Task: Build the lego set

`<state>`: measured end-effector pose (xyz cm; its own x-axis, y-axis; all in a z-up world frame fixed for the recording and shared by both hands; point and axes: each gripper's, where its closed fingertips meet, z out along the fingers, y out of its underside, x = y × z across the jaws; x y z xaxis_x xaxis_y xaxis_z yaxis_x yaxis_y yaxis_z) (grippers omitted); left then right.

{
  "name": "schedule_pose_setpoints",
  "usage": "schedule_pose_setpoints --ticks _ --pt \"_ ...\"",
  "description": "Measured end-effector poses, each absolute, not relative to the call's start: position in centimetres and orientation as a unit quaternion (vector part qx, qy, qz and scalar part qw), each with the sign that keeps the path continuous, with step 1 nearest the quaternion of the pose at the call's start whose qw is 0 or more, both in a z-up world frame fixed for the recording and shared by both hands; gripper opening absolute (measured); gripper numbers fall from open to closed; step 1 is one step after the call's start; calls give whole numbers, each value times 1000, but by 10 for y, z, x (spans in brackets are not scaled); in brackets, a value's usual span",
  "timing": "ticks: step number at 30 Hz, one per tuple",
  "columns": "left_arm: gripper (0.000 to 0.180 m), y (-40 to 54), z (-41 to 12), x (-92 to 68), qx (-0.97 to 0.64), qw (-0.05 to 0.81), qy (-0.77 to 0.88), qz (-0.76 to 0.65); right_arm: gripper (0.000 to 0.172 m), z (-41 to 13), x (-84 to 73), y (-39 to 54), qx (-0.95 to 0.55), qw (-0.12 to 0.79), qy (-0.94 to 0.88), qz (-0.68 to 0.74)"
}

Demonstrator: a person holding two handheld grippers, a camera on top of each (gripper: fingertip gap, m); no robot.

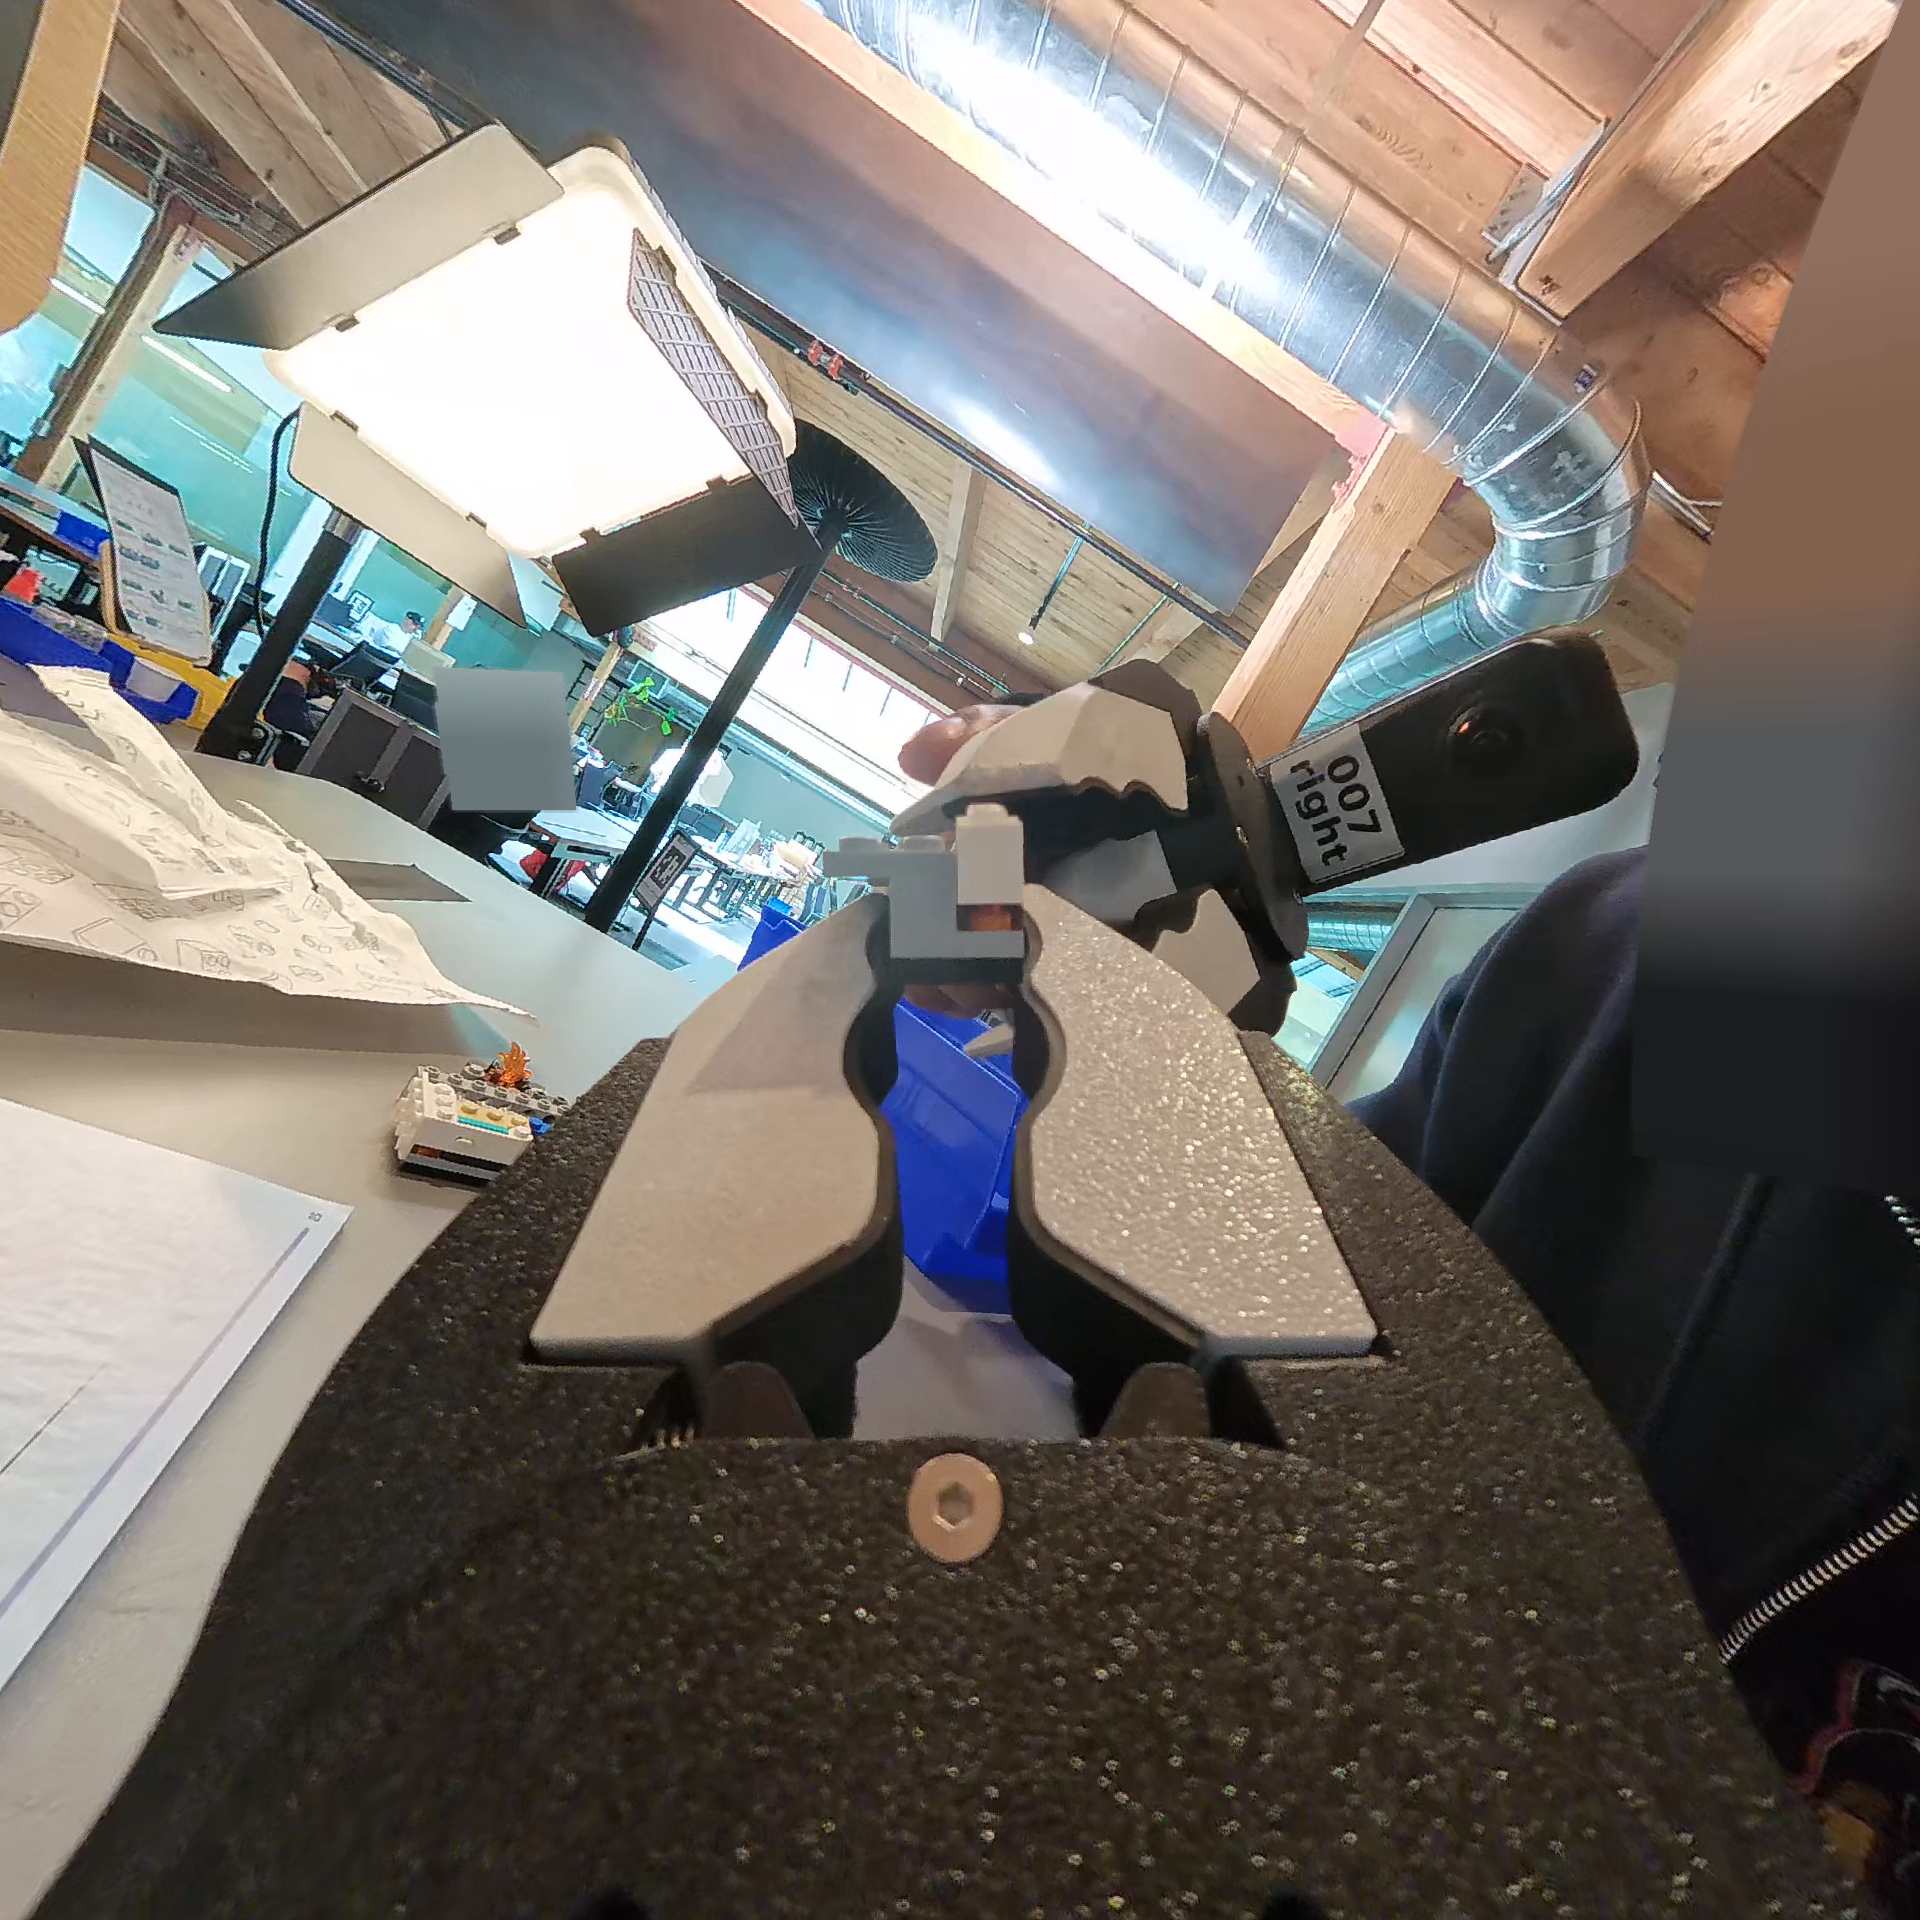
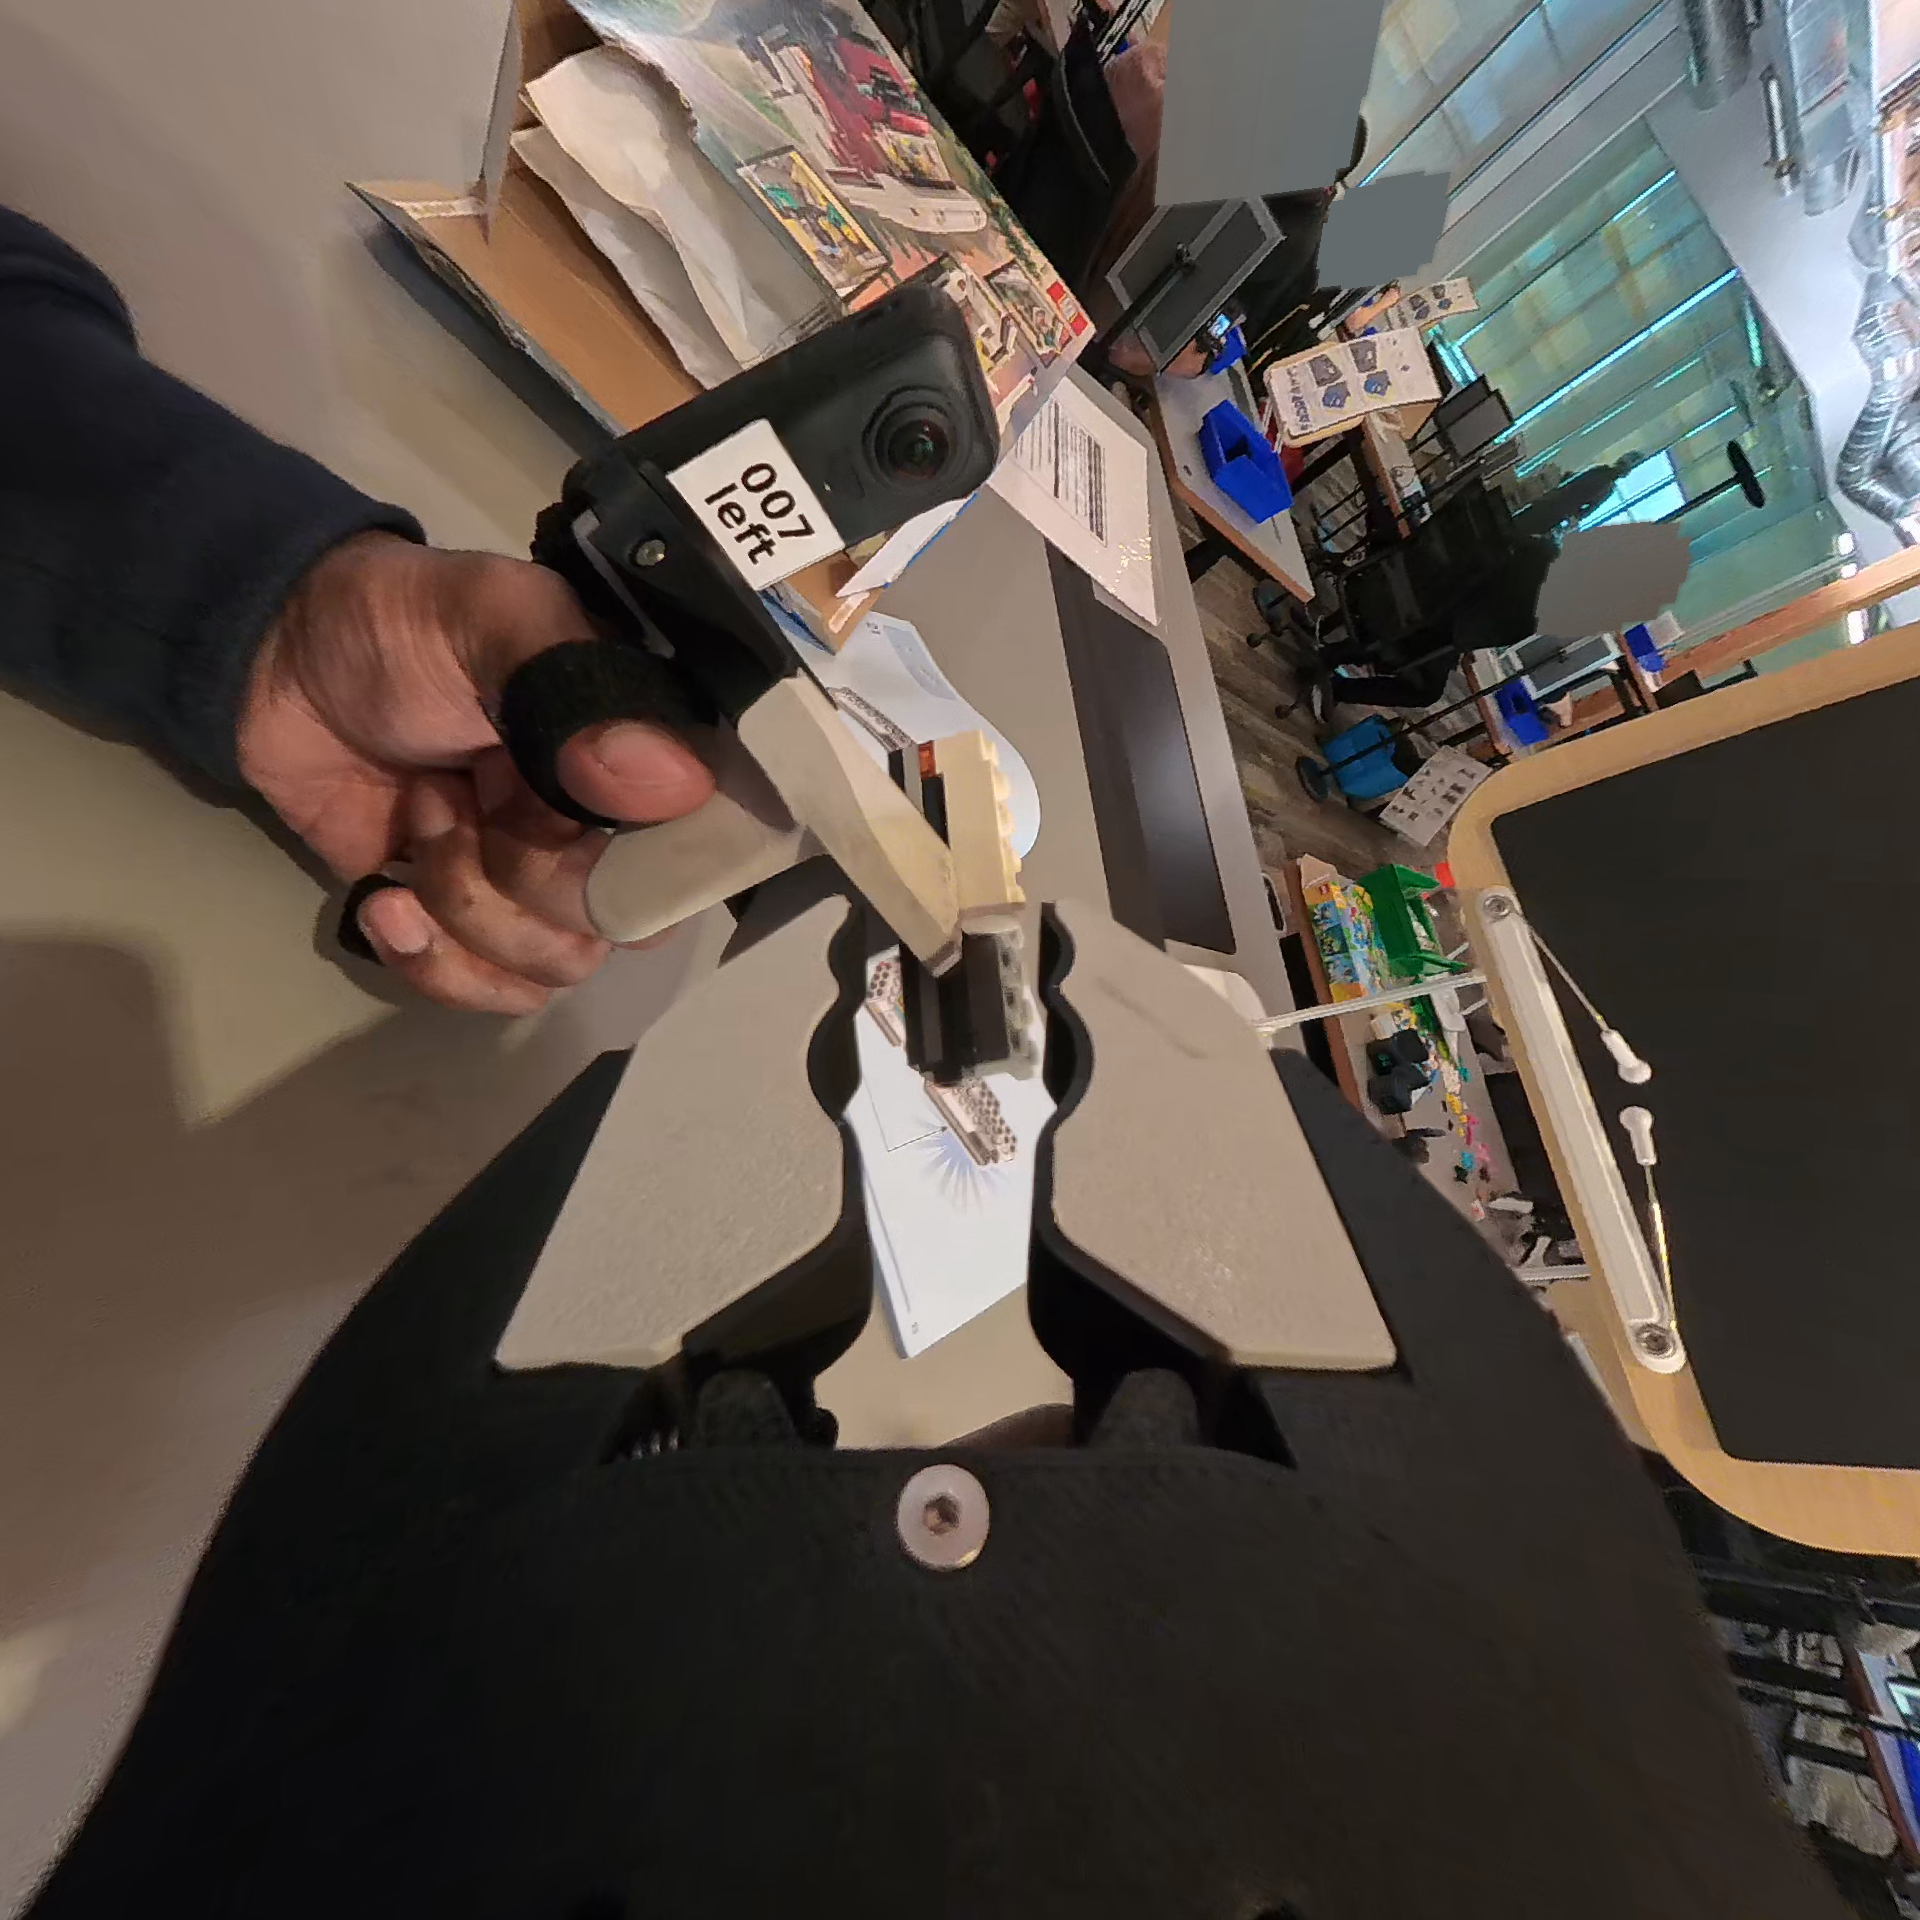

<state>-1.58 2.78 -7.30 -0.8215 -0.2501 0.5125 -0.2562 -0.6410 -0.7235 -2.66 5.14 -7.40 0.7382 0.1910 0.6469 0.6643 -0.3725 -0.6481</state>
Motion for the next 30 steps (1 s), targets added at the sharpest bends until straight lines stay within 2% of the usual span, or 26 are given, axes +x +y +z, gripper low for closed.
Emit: schedule_pose_setpoints --ticks 5,10,16,30 --pt "18 28 -75 -15 302 -2 -432 850 35 -70 -31 53 -768 507 -294 -258" --pt "18 25 -76 -16 302 0 -440 846 37 -80 -27 55 -757 485 -321 -297" --pt "18 21 -77 -17 299 12 -446 844 27 -81 -26 56 -738 485 -338 -326" --pt "18 27 -77 -17 298 -3 -453 840 24 -78 -24 58 -730 492 -333 -337"
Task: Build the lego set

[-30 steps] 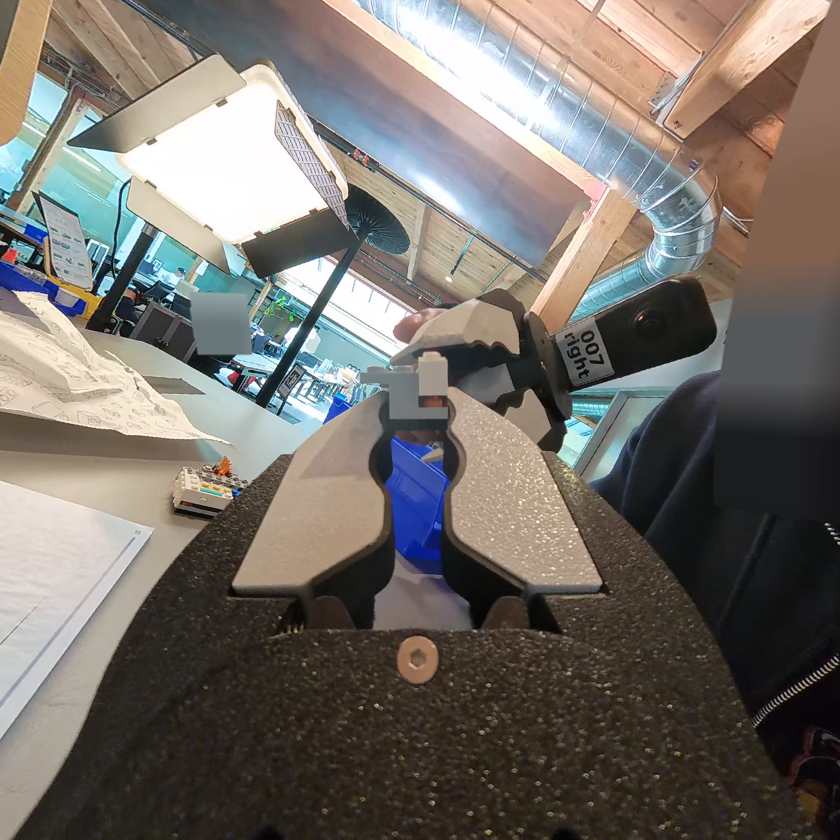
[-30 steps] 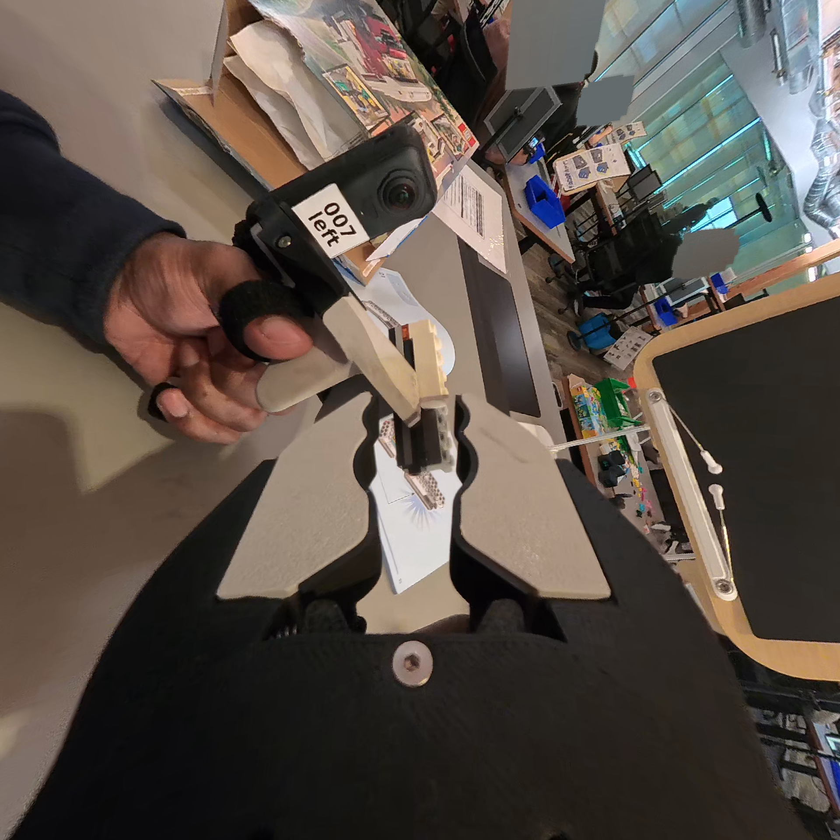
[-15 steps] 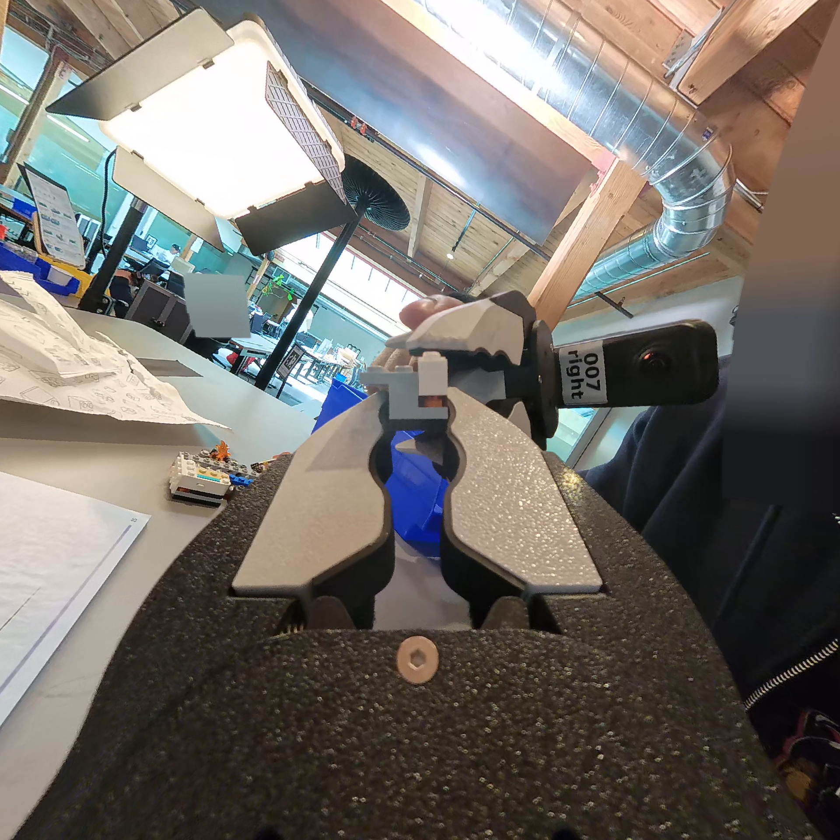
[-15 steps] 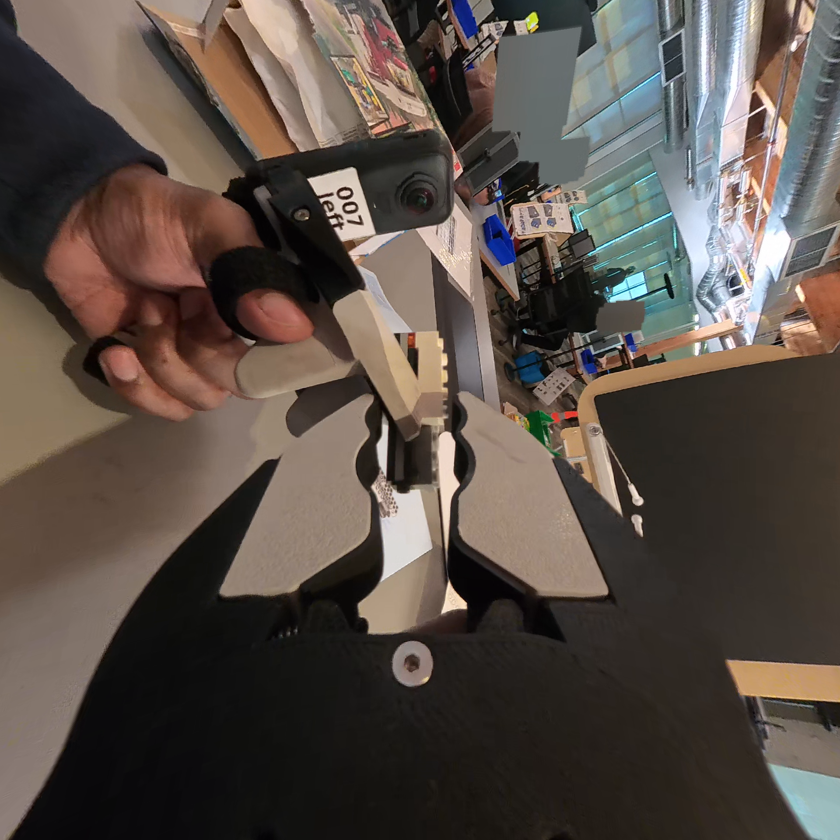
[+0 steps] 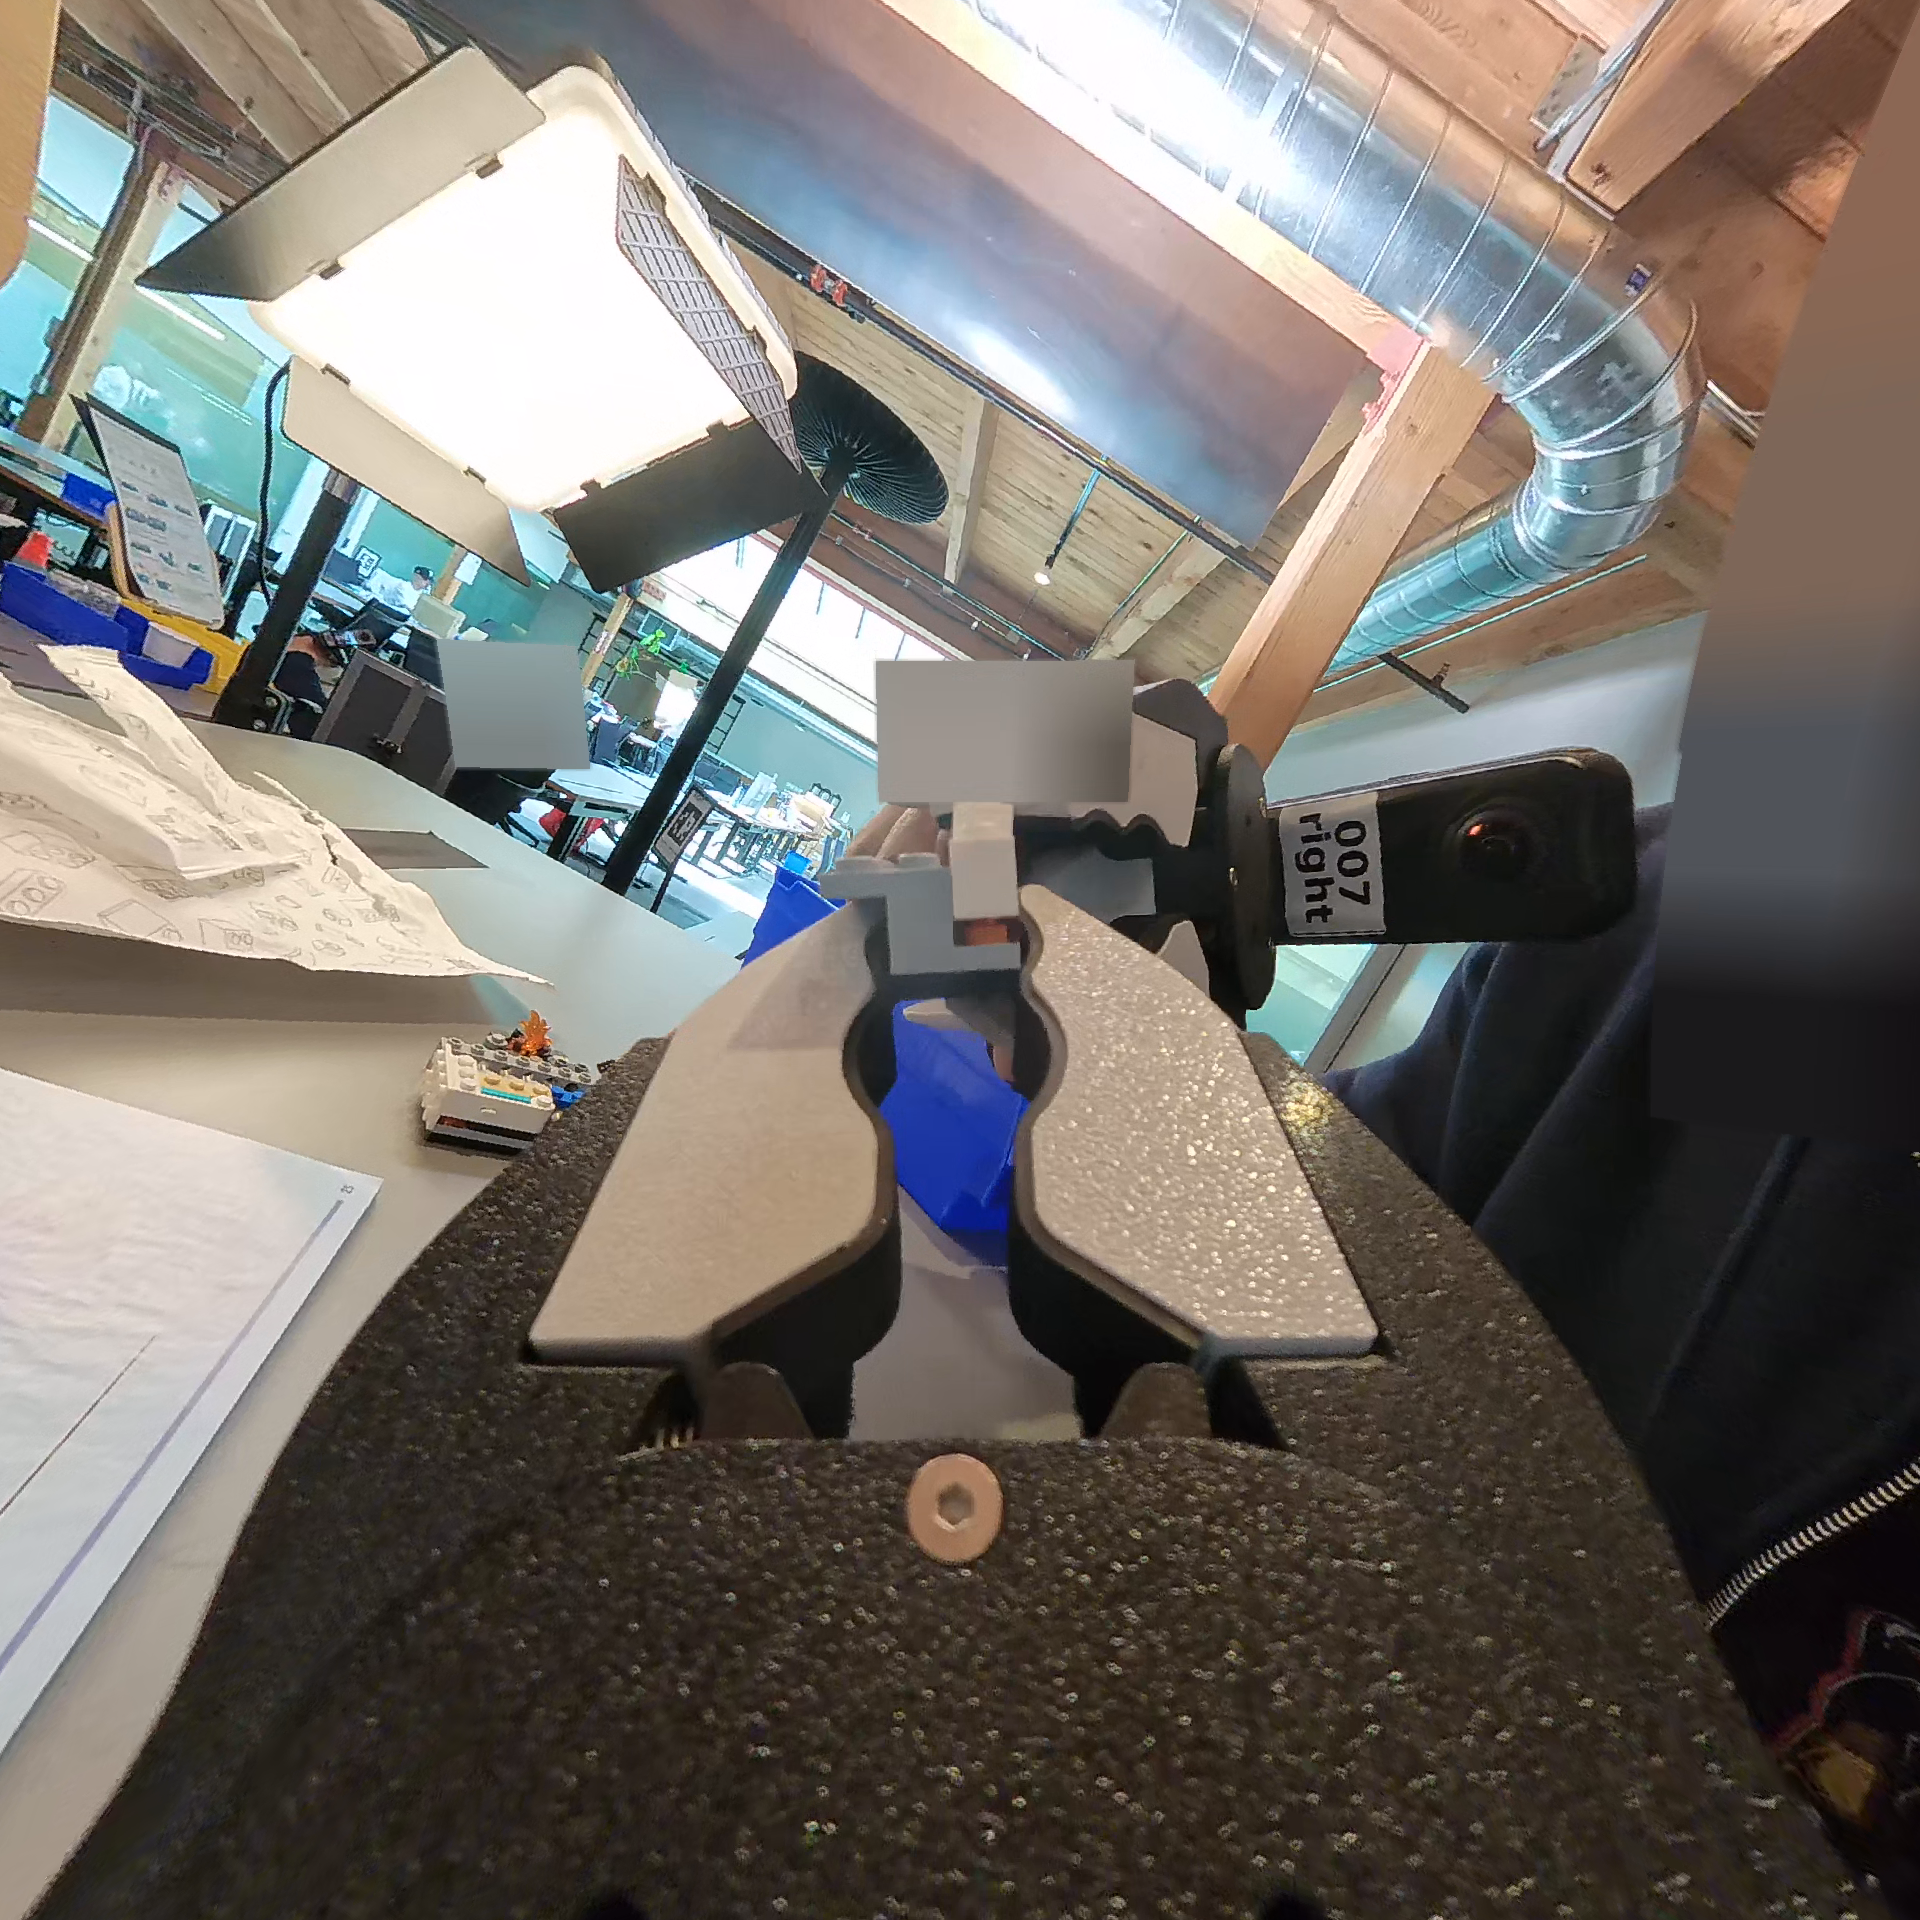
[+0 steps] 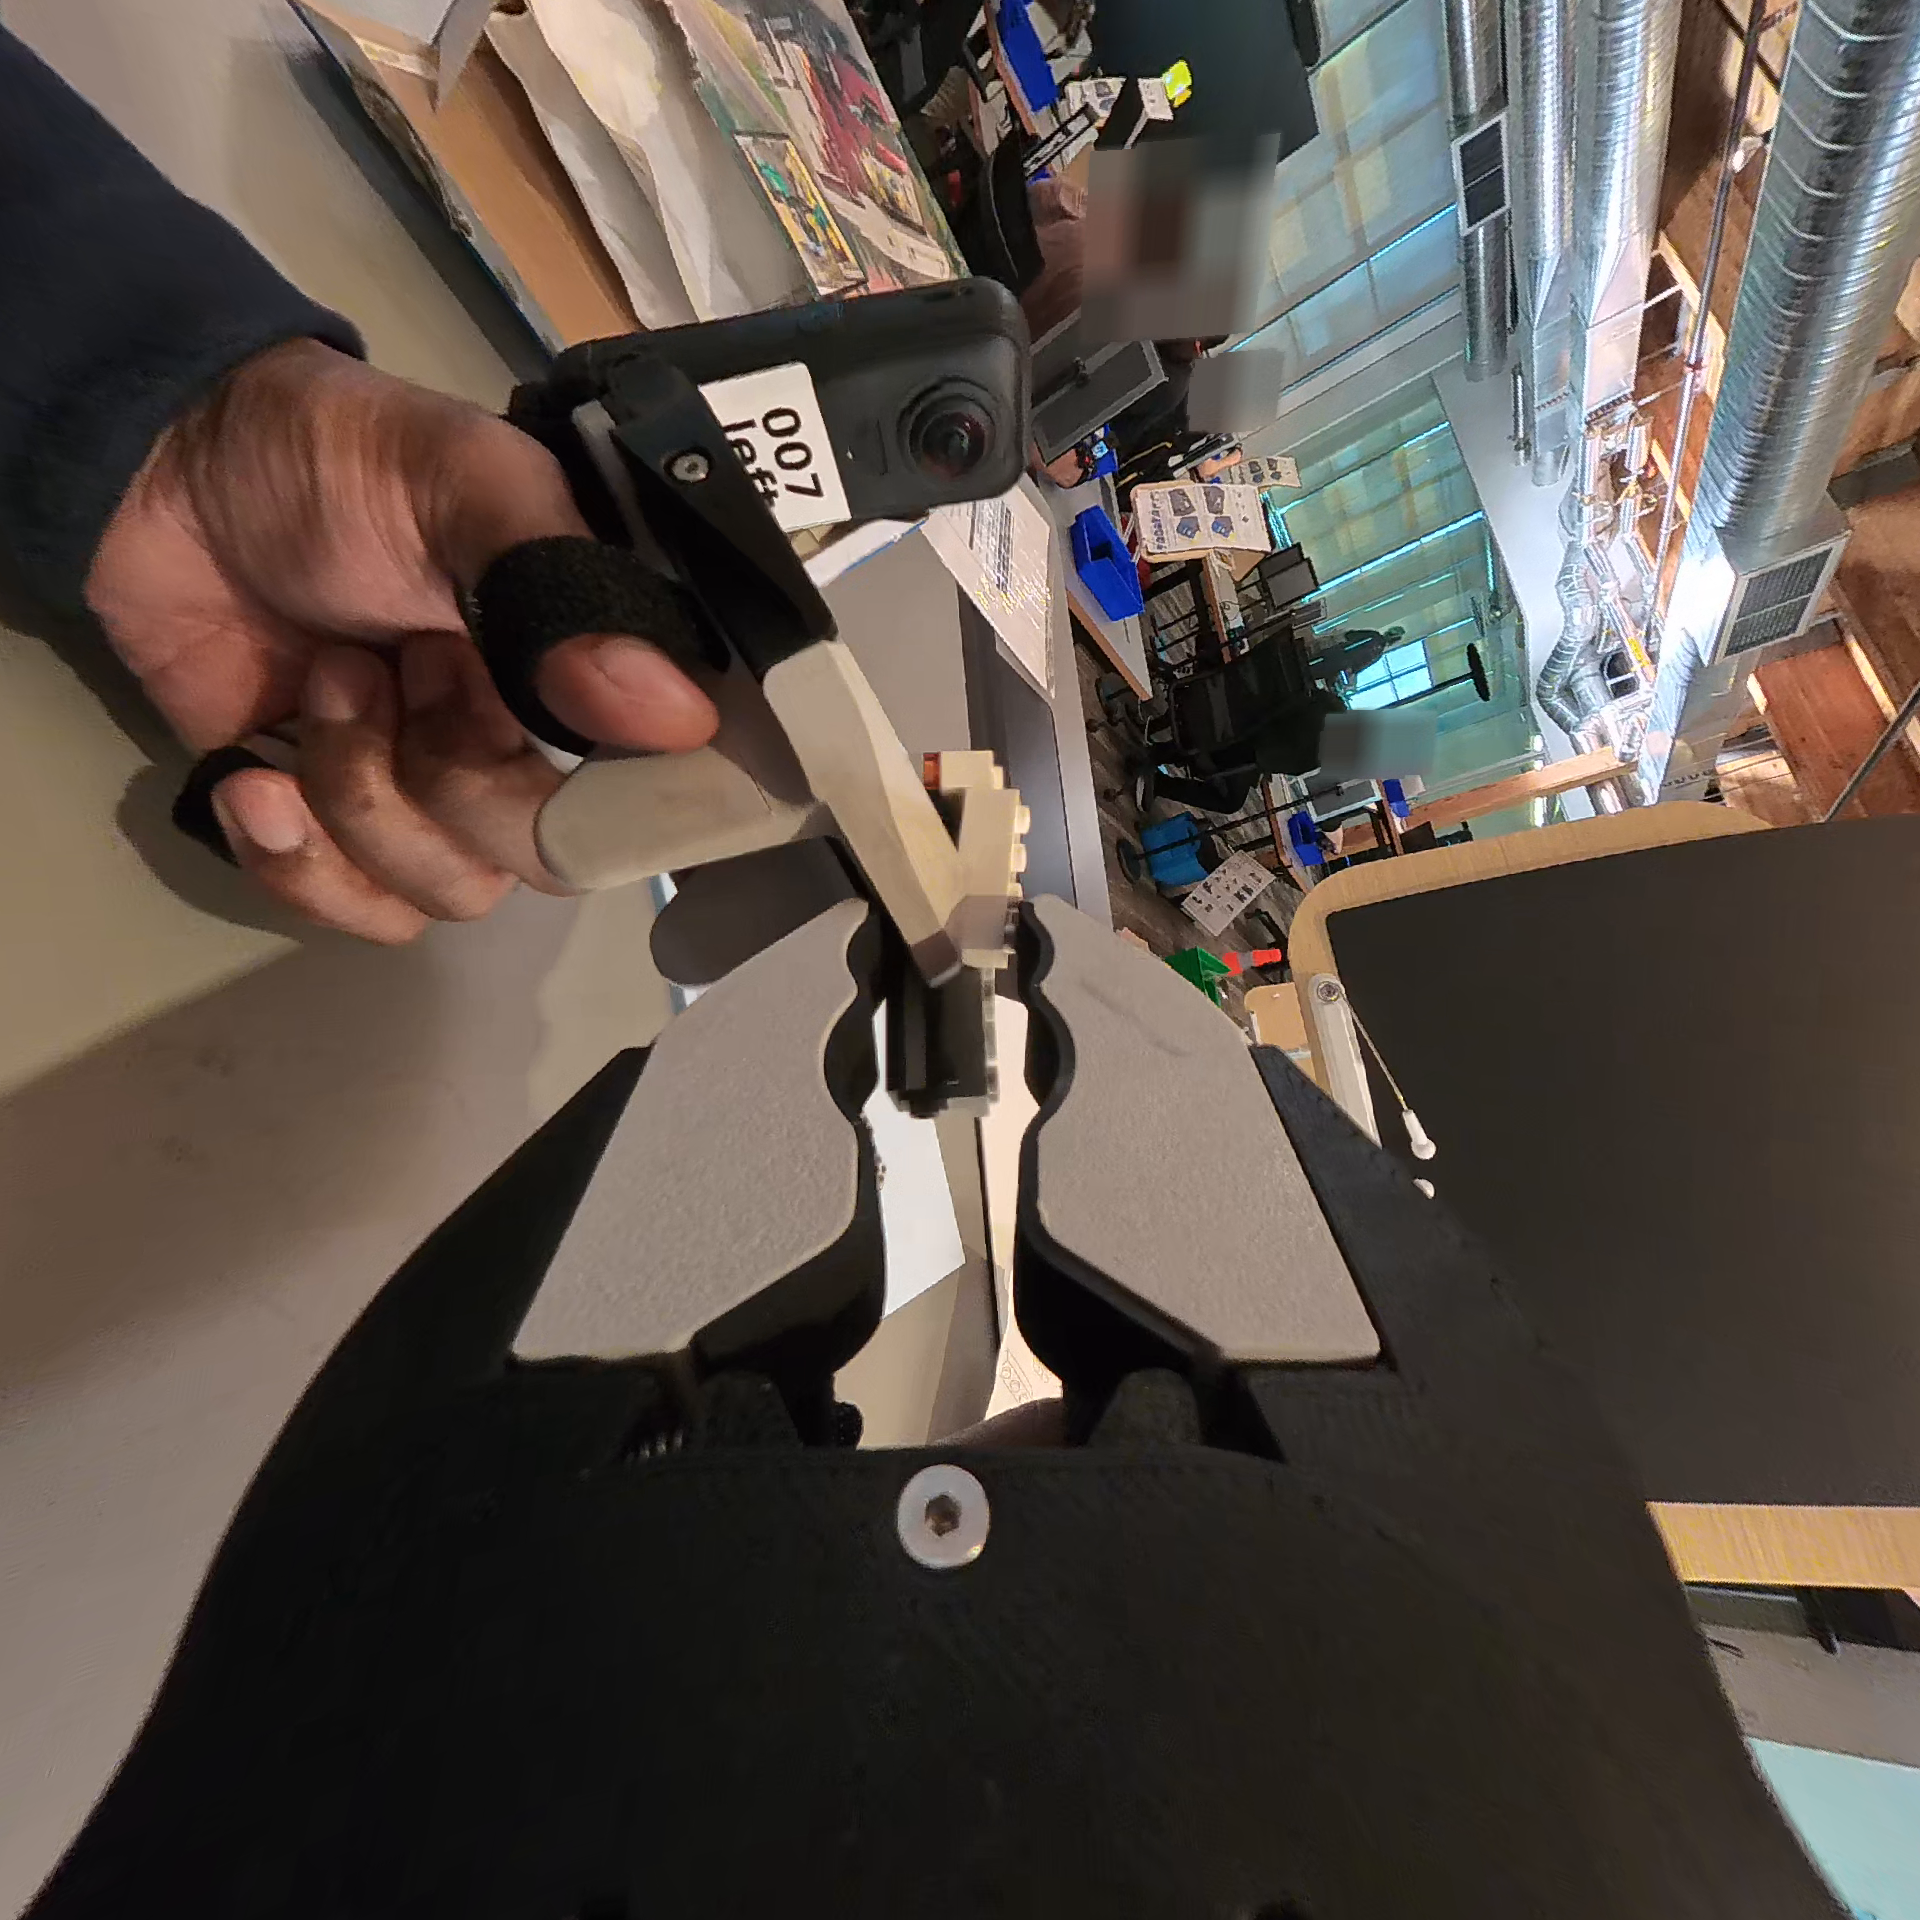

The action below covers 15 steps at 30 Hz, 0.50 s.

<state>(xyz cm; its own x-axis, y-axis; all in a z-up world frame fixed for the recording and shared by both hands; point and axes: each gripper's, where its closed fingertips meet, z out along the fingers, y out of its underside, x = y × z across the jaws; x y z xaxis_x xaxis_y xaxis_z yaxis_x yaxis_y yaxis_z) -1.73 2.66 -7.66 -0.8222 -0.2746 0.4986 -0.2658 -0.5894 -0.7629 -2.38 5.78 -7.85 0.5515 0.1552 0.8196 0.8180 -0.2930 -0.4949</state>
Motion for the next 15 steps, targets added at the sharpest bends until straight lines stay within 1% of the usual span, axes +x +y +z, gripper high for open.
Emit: schedule_pose_setpoints --ticks 7,12,15 --pt "20 31 -76 -19 -294 8 460 -838 23 -76 -21 55 -733 500 -323 -329" --pt "22 33 -75 -21 -290 -15 455 -842 24 -73 -19 54 -733 504 -316 -329" --pt "20 38 -75 -21 -291 -13 457 -841 24 -72 -17 54 -735 505 -310 -330"
